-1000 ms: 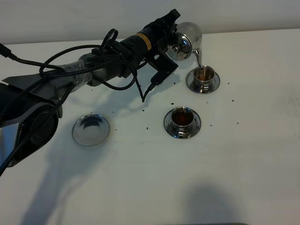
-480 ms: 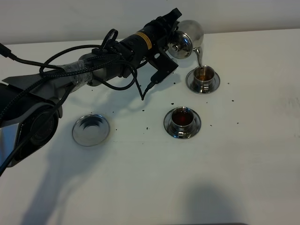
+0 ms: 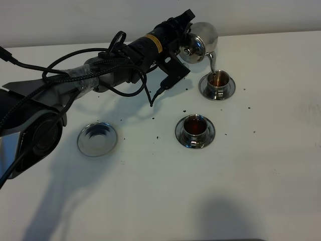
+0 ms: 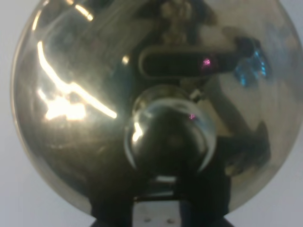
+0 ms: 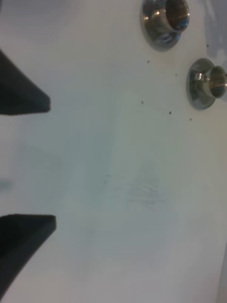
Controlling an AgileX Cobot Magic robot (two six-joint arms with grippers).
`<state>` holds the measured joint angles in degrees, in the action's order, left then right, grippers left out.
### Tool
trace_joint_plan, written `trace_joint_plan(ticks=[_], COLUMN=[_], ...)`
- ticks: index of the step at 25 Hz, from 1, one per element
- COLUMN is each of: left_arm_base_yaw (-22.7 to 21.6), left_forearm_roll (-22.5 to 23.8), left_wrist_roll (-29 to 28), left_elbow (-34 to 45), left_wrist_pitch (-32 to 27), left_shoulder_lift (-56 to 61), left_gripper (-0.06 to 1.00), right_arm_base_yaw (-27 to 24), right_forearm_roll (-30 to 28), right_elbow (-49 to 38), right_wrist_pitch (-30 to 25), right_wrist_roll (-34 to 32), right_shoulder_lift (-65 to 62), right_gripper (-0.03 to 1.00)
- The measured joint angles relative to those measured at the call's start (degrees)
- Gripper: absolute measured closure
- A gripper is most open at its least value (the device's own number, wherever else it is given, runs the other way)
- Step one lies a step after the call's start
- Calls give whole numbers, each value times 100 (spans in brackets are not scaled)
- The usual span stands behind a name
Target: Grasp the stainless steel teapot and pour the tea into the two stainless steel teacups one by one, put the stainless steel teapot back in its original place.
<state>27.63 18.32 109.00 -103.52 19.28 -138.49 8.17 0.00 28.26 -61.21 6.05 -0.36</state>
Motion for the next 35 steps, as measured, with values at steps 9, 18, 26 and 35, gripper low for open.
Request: trace_joint_plan(ticks=[9,18,26,35], left_arm_base_yaw=[-5,-31,-54,-54], left_forearm_roll=[0,0,0,0], left_wrist_roll=[28,149,151,155], left_elbow=[0,0,0,0], left_wrist_pitch=[65,105,152,233], left_shoulder_lift=[0,0,0,0], left_gripper=[72,72,72,72], right_arm_base_yaw=[0,0,0,0], right_forearm_roll=[0,0,0,0], right_elbow=[0,0,0,0], right_wrist_pitch=[0,0,0,0], right_wrist_roll=[0,0,0,0], right_shoulder_lift=[0,0,0,0], right_gripper=[51,51,51,51])
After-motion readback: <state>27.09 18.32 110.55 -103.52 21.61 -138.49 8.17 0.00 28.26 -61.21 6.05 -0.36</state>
